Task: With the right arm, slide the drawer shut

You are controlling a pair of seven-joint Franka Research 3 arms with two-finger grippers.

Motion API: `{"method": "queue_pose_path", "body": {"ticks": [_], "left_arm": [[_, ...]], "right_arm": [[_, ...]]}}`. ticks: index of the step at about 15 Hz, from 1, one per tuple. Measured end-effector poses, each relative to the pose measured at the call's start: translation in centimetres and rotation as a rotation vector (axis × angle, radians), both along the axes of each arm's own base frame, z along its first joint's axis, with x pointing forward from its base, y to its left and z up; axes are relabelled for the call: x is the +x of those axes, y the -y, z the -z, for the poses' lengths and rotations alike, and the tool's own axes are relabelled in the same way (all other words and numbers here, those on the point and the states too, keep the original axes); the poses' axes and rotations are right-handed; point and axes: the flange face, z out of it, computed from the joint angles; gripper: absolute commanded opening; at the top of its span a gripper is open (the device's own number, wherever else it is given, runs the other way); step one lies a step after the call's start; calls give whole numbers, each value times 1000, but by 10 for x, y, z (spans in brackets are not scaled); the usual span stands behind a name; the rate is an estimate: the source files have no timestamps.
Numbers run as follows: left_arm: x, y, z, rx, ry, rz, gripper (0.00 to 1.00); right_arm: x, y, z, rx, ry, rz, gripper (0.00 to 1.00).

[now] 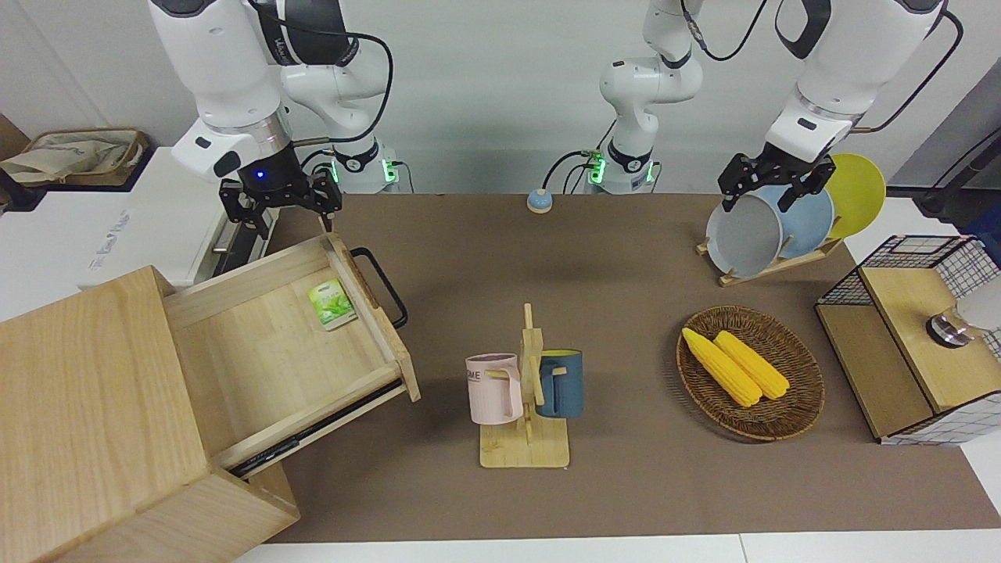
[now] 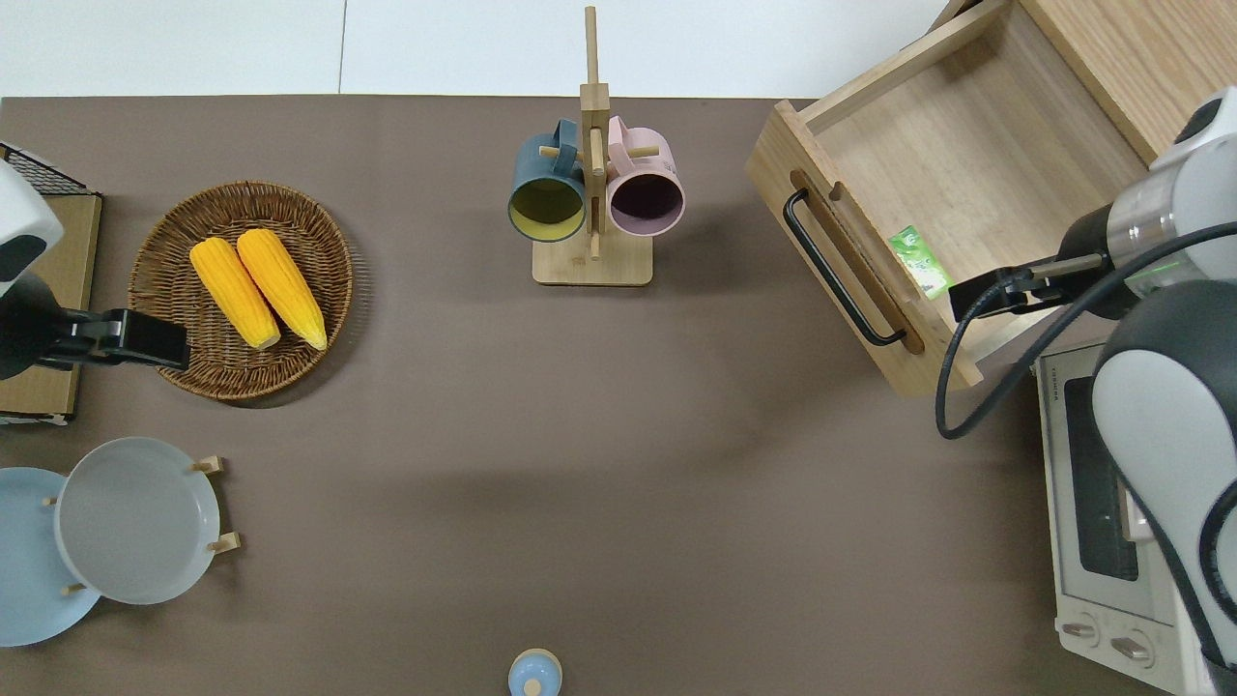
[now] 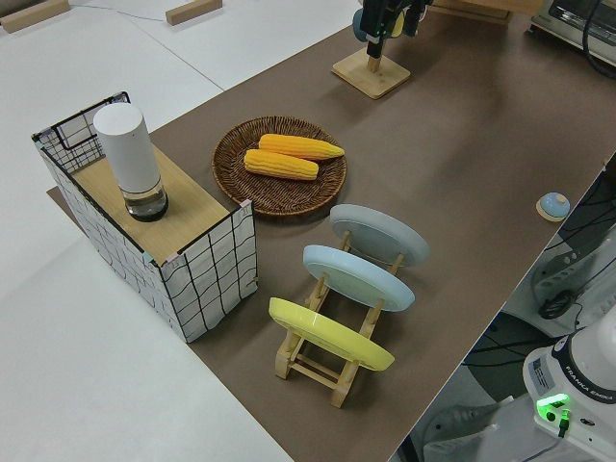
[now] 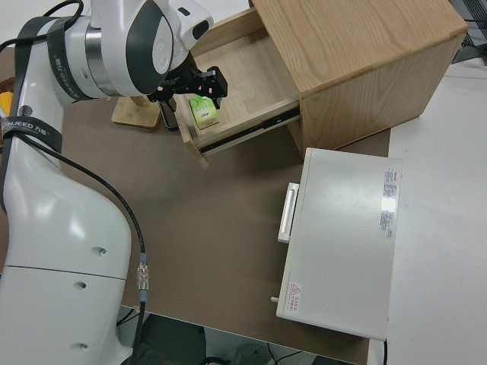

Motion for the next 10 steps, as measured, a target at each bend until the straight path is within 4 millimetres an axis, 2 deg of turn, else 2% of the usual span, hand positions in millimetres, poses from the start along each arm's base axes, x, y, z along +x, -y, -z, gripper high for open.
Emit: {"method": "queue_pose_path", "body": {"ticks": [7, 8, 10], "left_arm": [[0, 0, 0, 0, 0, 0, 993], [0, 0, 0, 0, 0, 0, 993], [0, 0, 0, 0, 0, 0, 993]], "right_arm": [[0, 6, -2, 0, 5, 11, 965], [0, 6, -3, 0, 5, 11, 906], [0, 6, -3, 0, 6, 10, 573]]}}
